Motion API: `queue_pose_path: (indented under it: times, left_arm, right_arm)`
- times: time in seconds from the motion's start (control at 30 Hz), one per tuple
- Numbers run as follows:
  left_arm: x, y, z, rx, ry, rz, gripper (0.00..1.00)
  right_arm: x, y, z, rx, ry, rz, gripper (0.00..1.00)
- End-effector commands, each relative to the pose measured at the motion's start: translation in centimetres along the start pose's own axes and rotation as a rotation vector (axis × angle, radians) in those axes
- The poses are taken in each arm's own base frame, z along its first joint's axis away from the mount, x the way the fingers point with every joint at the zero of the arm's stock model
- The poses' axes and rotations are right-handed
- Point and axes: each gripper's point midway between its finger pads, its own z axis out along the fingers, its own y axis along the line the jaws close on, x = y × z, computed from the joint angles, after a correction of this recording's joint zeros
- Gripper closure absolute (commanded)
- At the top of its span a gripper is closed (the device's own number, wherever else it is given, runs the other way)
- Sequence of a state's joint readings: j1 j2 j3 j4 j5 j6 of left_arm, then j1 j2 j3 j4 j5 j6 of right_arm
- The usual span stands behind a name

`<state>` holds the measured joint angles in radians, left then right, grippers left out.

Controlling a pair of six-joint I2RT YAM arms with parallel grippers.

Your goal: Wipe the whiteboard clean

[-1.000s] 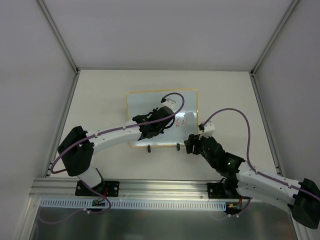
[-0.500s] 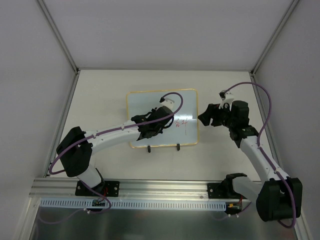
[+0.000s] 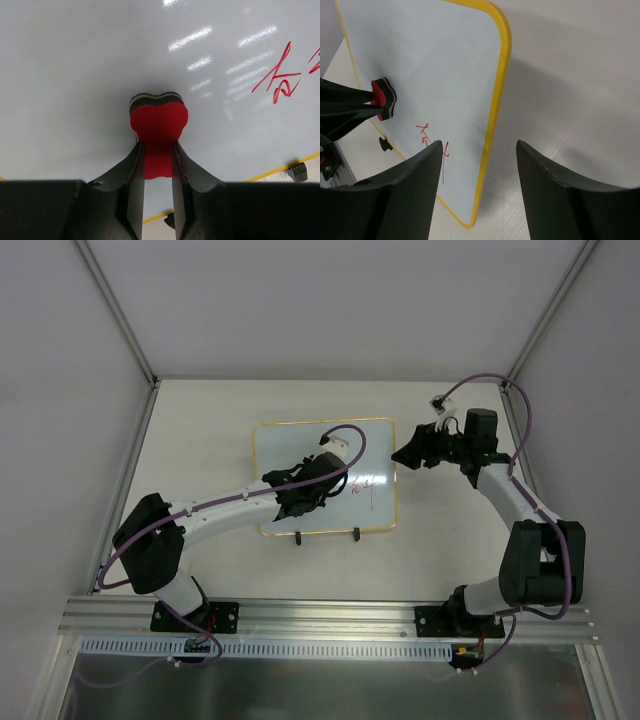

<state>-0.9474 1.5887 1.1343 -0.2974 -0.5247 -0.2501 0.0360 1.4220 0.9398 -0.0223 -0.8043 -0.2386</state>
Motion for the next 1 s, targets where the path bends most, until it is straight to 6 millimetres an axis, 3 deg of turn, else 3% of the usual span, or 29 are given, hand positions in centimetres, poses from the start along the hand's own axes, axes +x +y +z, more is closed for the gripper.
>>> queue_pose_path:
  times: [0.0,0.13,0.47,0.6,0.73,0.97]
  left_arm:
    - [0.6,1.5,-0.3,-0.047,0.017,-0.008,1.0]
    - [0.7,1.4,-0.2,-0.05,0.02,0.0,1.0]
    - [0.8,1.3,0.0,-0.051,0.025,0.005,1.0]
    - [0.8,1.1,0.1,-0.049,0.027,0.007,1.0]
    - [0.1,0.7,0.2,-0.041,0.018,0.009,1.0]
    - [-2.3,-1.5,1.1,0.002,-0.004,0.016,1.0]
  right_arm:
    - [-1.4,1.3,0.2,-0.121,-0.006,-0.045,0.38]
    - [-1.0,1.2,0.8,-0.157,0.012,-0.023,0.46]
    - [0.9,0.4,2.0,-0.191,0.058,0.009,0.54]
    - [1.3,0.3,2.1,-0.201,0.065,0.013,0.67]
    - [1.6,0.2,2.0,-0.193,0.065,-0.003,0.94]
    - [2.4,0.2,1.8,-0.181,0.071,-0.024,1.0]
